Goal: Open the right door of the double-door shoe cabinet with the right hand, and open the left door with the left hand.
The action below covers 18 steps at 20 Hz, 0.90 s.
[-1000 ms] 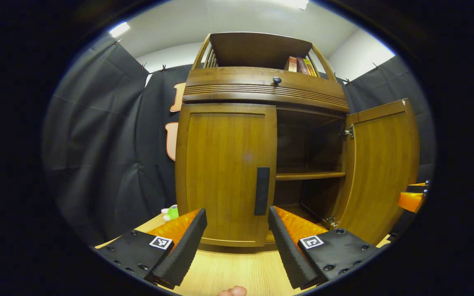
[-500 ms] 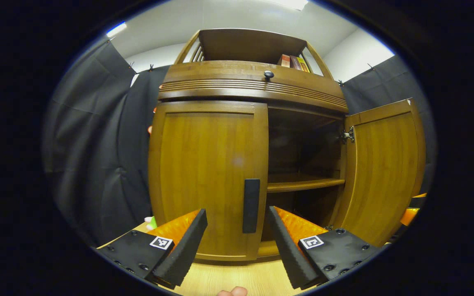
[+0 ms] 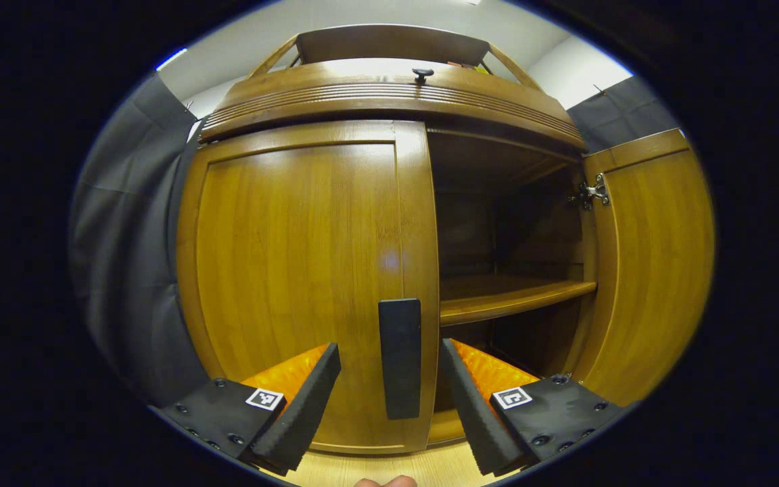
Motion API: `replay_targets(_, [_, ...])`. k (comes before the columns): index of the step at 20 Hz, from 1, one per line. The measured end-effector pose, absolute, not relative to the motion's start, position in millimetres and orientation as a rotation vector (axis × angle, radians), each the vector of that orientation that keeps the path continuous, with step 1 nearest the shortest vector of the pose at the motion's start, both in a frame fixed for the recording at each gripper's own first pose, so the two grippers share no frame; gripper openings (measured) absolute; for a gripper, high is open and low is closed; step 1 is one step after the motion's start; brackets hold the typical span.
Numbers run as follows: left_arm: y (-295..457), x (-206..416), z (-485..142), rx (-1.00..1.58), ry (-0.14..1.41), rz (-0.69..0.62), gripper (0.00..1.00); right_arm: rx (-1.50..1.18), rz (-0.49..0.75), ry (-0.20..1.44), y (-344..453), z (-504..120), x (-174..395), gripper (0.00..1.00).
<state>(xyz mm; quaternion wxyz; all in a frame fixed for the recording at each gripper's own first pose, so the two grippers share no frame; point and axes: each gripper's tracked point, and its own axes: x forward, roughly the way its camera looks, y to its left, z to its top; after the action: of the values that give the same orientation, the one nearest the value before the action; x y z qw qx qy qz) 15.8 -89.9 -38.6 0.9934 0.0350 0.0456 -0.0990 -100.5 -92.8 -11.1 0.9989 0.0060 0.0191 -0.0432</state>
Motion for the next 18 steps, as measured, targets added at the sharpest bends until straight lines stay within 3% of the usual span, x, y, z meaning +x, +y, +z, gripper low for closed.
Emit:
replay_targets(1, [-88.0,16.0,-39.1,0.074,0.092,-0.187,0.95,0.006,-0.090,0.038,-94.5,-11.5,-101.8,1.00])
replay_targets(2, [-87.5,17.4,-41.6,0.075,0.093,-0.173,0.95,-0.003,-0.093,0.040,-96.2,-12.4,-102.7,0.82])
replay_targets(6, [-85.5,20.5,-46.2,0.066,0.121,-0.153,0.95,-0.027,-0.093,0.050,-100.7,-17.0,-103.0,0.82])
replay_targets(7, [-88.1,19.7,-45.8,0.058,0.126,-0.171,0.95,-0.025,-0.088,0.048,-99.3,-17.4,-102.0,1.00])
replay_targets(8, [-88.5,20.3,-46.3,0.041,0.124,-0.188,0.96,-0.022,-0.080,0.047,-97.7,-17.4,-100.4,1.00])
replay_targets(9, [-87.7,21.3,-47.5,0.041,0.130,-0.194,0.88,-0.020,-0.075,0.051,-96.9,-18.3,-98.1,1.00])
replay_targets(10, [-93.3,25.4,-48.1,0.040,0.121,-0.203,0.87,-0.019,-0.072,0.054,-95.8,-19.7,-96.1,1.00])
replay_targets(15, [-110.8,21.4,-48.8,0.018,0.115,-0.253,0.39,-0.035,-0.062,0.068,-91.6,-27.7,-90.0,1.00])
replay_targets(18, [-111.4,20.2,-49.2,0.028,0.123,-0.258,0.39,-0.040,-0.062,0.084,-89.3,-34.4,-88.5,1.00])
